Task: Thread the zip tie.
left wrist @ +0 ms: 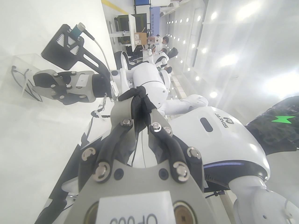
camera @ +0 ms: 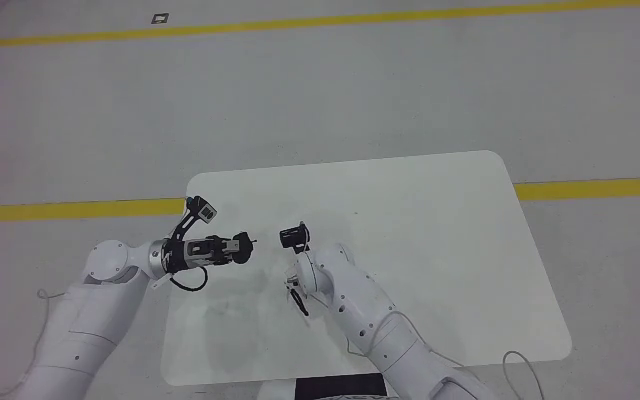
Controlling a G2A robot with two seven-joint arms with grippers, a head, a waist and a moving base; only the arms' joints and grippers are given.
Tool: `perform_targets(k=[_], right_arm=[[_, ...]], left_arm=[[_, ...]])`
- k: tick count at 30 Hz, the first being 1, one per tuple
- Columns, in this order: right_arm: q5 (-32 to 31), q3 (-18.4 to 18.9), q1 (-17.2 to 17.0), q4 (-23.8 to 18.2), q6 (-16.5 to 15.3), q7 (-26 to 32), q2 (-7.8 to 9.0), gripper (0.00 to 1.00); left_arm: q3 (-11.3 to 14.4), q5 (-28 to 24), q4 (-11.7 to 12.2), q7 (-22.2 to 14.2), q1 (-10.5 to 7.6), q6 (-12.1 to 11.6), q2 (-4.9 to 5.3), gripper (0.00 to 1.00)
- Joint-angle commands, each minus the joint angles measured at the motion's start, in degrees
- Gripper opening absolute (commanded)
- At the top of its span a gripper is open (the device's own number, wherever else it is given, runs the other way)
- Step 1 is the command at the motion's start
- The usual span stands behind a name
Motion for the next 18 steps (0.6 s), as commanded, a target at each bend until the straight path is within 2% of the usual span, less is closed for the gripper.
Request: perform_targets(k=[1,18], right_arm=[[0.01,-0.01,0.23,0.49,0.00,0.01,-0.11,0.12],[-1.26,0.17,1.12,2.43,0.00,0.53,-0.56,0.13]], left_arm=[[0.00,0.00,0.00,0.00,0.00,0.00,0.00,0.00],[0.00,0.00,0.00,0.00,0.00,0.00,0.00,0.00]])
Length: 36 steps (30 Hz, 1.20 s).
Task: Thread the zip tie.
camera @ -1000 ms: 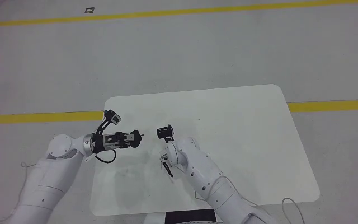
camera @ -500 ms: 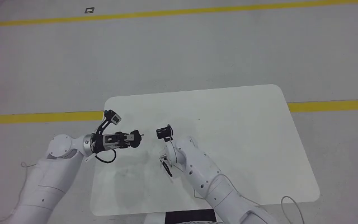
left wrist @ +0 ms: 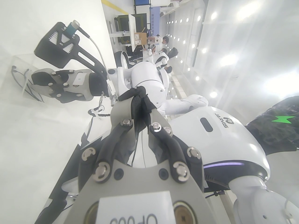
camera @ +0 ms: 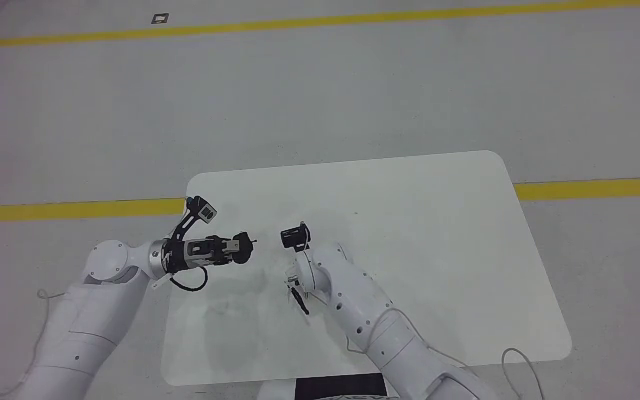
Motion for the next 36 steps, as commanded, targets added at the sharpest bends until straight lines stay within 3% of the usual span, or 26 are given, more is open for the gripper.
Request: perform_targets(k=[1,14,28,36], right_arm=[[0.08,-0.07,0.11,0.25,0.00,-0.03,-0.03,0.13],[0.68,-0.82,0.98,1.58,0.00,-0.33,-0.31,0.14],[-0.11,-1.72,0.47,-0.06,0.00,0.15,-0.02,0.16],[-0.82,-2.54,1.24,1.51,0.00,0.50,-0.27,0.15]], left_arm=[[0.00,0.00,0.00,0.00,0.00,0.00,0.00,0.00],[0.00,0.00,0.00,0.00,0.00,0.00,0.00,0.00],[0.00,0.00,0.00,0.00,0.00,0.00,0.00,0.00],[0.00,0.00,0.00,0.00,0.00,0.00,0.00,0.00]])
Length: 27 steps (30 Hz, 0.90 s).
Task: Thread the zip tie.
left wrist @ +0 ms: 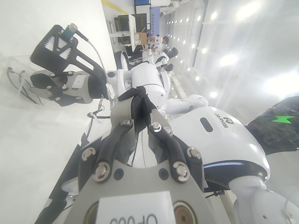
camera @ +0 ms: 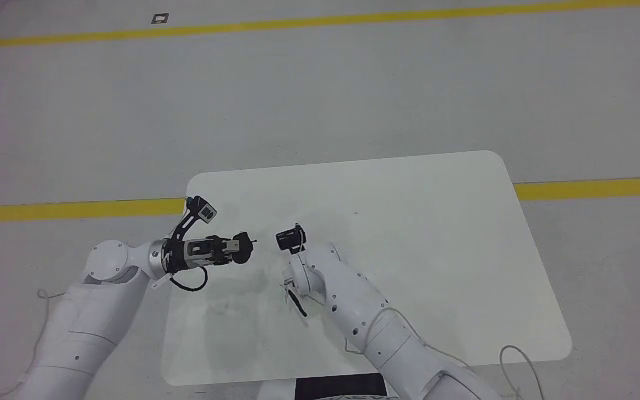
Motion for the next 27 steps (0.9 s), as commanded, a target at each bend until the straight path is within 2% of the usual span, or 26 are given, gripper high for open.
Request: perform_targets(k=[1,8,13,23,27], right_arm=[[-0.04,-0.31,0.26,0.42,0.00,0.05,-0.09,0.15],[-0.34,-1.08,0.84,1.18,0.00,-0.06,-0.25,0.15],[-1.05,-1.08,0.67,0.65,0.00,0.10,-0.21,0.07],[-1.94,-1.38,-0.10,-1.35,0.00,0.79,0.08,0.09],[-1.66,-1.76,-0.08,-1.20,0.00,0.90,0.12,0.14]], left_arm=[[0.00,0.00,0.00,0.00,0.00,0.00,0.00,0.00],[0.00,0.00,0.00,0.00,0.00,0.00,0.00,0.00],[0.00,0.00,0.00,0.00,0.00,0.00,0.00,0.00],[0.00,0.00,0.00,0.00,0.00,0.00,0.00,0.00],[0.00,0.00,0.00,0.00,0.00,0.00,0.00,0.00]])
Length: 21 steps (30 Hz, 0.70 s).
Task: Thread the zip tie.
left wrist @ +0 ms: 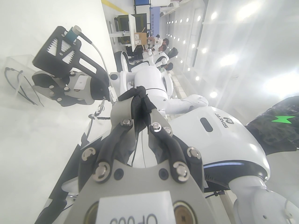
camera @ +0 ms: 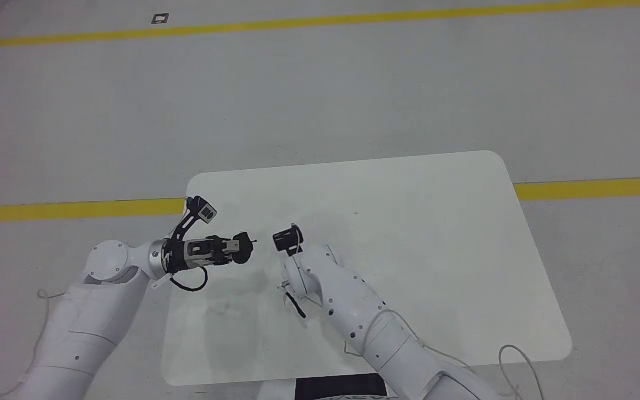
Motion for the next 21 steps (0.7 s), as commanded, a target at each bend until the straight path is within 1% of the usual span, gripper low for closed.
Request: perform_targets(k=[1,4,15,16,19,21], right_arm=[[0.24,-0.17,0.07,0.23,0.00,-0.05,0.00,0.15],[0.47,-0.49,0.28,0.70,0.00,-0.15,-0.04,0.17],[-0.13,-1.22,1.36,3.13,0.00,0.14,-0.39,0.15],[-0.28,-1.21,1.45,3.33,0.00,0.15,-0.43,0.13],[-0.36,-1.04,1.63,3.70,0.00,-0.03,-0.53,0.00],[-0.34,-0.81,1.62,3.60,0.00,-0.18,-0.55,0.00]], left_arm=[[0.00,0.00,0.00,0.00,0.00,0.00,0.00,0.00],[0.00,0.00,0.00,0.00,0.00,0.00,0.00,0.00],[0.00,0.00,0.00,0.00,0.00,0.00,0.00,0.00],[0.00,0.00,0.00,0.00,0.00,0.00,0.00,0.00],[0.00,0.00,0.00,0.00,0.00,0.00,0.00,0.00],[0.00,0.00,0.00,0.00,0.00,0.00,0.00,0.00]])
